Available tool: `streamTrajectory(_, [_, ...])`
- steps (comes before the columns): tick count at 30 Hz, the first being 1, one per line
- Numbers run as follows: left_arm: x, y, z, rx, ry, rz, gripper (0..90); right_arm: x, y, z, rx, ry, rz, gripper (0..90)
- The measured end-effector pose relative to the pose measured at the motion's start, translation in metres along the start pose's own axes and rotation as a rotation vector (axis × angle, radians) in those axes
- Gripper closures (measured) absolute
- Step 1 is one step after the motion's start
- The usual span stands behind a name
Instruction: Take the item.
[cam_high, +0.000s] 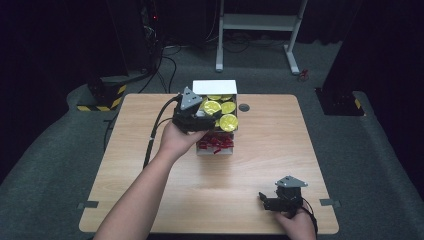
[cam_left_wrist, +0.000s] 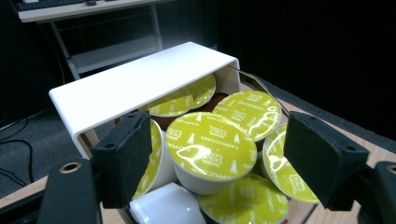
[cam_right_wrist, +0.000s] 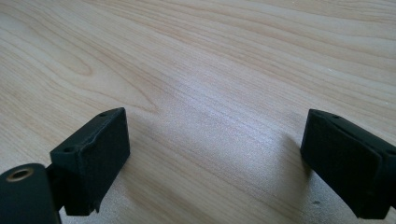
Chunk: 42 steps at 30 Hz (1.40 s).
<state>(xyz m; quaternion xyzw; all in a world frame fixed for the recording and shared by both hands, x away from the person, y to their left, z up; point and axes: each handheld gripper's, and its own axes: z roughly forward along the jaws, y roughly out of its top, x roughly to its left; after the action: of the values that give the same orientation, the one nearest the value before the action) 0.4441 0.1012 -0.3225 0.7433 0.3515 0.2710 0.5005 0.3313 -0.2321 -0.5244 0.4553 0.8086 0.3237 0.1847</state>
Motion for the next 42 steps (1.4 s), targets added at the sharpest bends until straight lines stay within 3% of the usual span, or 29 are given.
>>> streamTrajectory(11, [0.003, 0.003, 0.017, 0.020, 0.013, -0.006, 23.9, 0.000, 0.000, 0.000, -0.001, 0.000, -0.004, 8.2])
streamTrajectory(20, [0.000, 0.004, 0.022, 0.025, 0.016, 0.012, 24.0, 0.000, -0.001, -0.001, -0.003, 0.001, -0.006, 8.2])
streamTrajectory(28, [-0.002, -0.004, 0.024, 0.044, 0.036, 0.028, 25.3, 0.000, -0.001, -0.001, -0.004, 0.000, -0.007, 8.2])
streamTrajectory(42, [-0.008, -0.007, 0.020, 0.014, 0.079, 0.069, 37.4, 0.001, -0.001, -0.001, -0.003, 0.001, -0.005, 8.3])
